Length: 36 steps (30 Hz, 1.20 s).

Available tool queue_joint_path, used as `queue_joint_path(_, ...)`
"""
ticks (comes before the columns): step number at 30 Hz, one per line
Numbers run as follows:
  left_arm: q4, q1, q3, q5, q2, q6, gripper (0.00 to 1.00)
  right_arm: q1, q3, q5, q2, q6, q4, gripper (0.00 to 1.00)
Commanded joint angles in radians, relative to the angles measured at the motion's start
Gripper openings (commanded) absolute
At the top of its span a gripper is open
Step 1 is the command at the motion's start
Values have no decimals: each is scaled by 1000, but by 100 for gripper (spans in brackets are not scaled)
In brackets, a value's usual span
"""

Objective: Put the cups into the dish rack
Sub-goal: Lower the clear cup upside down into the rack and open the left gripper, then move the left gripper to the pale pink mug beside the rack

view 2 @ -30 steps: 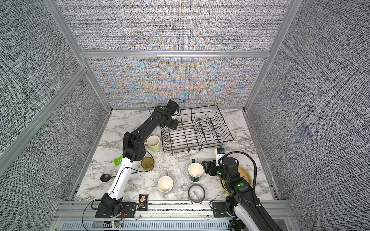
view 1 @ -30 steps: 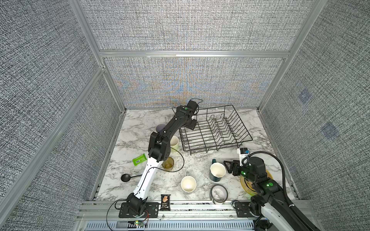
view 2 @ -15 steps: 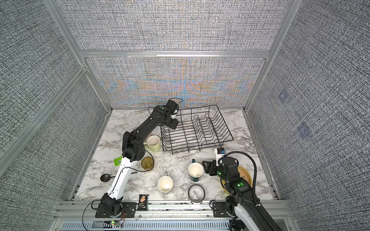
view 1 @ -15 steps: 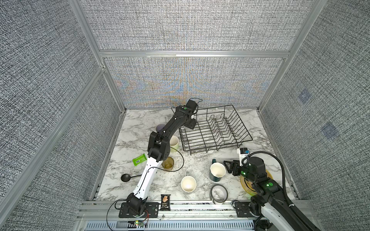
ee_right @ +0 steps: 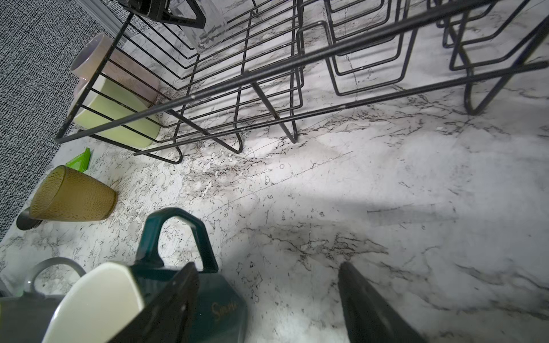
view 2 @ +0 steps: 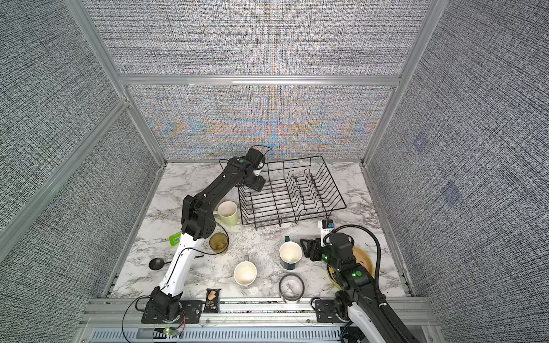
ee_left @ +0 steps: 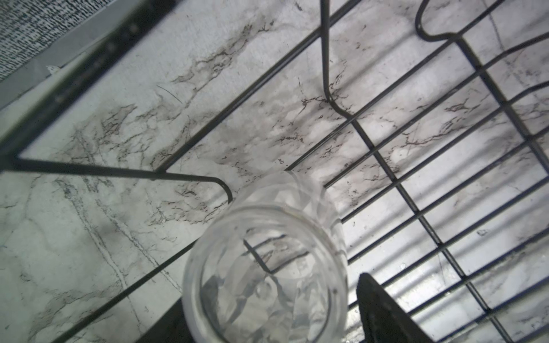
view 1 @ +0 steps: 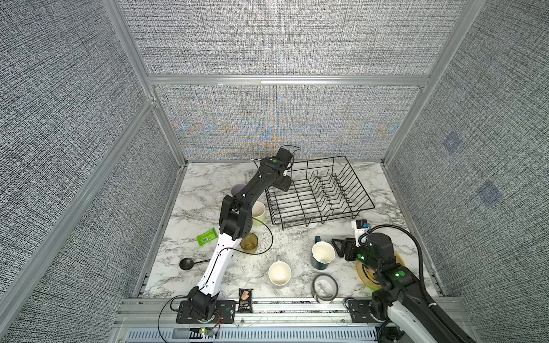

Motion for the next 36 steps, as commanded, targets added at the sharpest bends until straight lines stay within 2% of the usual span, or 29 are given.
queue_joint_path(1, 22, 3, 1, -11, -14, 9, 78, 1, 0, 5, 0, -1, 17, 75)
queue_joint_path(7, 16, 1, -24, 17, -80, -11, 77, 1, 1, 5, 3, -3, 22, 75)
queue_joint_path(10, 44, -3, -85, 61, -161, -14, 77, 1, 3, 3, 10, -3, 23, 75)
queue_joint_path(17, 63, -6, -221, 69, -379, -66, 77, 3, 4, 11, 10, 0, 18, 75)
queue_joint_path(22, 73, -6, -392, -42, -551, -141, 78, 3, 3, 15, 5, 2, 15, 75)
queue_joint_path(25, 105, -5, -544, -143, -667, -173, 78, 3, 4, 18, 1, 2, 12, 75)
queue_joint_path(31, 177, 12, -848, -277, -858, -238, 79, 4, 1, 24, -3, 4, 9, 75)
queue_joint_path(33, 200, 41, -927, -290, -898, -265, 81, 4, 3, 27, -3, 5, 6, 75)
queue_joint_path(36, 212, 116, -1005, -243, -931, -314, 81, 6, 3, 29, -4, 5, 3, 75)
